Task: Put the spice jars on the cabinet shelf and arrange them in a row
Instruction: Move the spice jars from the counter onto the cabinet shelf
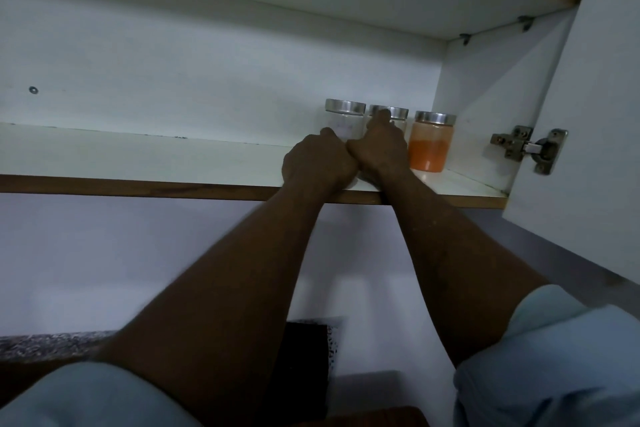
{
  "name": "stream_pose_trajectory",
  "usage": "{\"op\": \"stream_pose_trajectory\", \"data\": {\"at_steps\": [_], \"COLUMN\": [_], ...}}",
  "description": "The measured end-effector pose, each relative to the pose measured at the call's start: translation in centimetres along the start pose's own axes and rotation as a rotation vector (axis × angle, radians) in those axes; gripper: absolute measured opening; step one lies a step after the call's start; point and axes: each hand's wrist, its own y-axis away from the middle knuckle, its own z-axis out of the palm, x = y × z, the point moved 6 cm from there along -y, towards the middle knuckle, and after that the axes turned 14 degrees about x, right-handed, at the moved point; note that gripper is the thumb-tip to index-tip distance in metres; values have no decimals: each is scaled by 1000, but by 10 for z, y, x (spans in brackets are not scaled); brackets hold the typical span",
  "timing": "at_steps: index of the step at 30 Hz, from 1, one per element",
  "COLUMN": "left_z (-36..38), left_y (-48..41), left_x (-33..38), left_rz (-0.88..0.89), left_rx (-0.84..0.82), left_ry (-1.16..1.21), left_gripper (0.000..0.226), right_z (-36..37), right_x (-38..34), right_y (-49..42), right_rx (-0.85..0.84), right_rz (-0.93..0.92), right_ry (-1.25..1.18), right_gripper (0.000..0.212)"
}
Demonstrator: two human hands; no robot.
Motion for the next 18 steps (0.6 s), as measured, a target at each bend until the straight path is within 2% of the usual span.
{"op": "stream_pose_trajectory", "data": {"at_steps": [3, 5, 7, 11, 13, 16, 18], "left_z": [-15, -22, -27, -37, -44, -60, -68], "left_y": [11, 18, 26, 39, 46, 68, 86], "left_x": [6, 10, 8, 0, -2, -6, -7], "left_rz": [51, 86, 105, 158, 181, 247, 307], "left_rx": [84, 110, 118, 74, 73, 172, 223], "left_ry": [-62, -134, -199, -238, -215, -205, -219], "left_gripper": [15, 15, 17, 20, 24, 32, 35], "right_z": [-5, -6, -10, -25, -35, -53, -66], "right_x": [-7, -14, -19, -29, -34, -38, -38], "right_y": [6, 13, 24, 48, 65, 99, 118], "right_rx": [-64, -158, -233, -284, -240, -123, -100], "right_rz": [-34, -102, -136, -190, -231, -267, -245], "right_ry": [42, 78, 76, 149, 166, 103, 42], "right_gripper": [55, 34, 21, 16, 20, 30, 27]}}
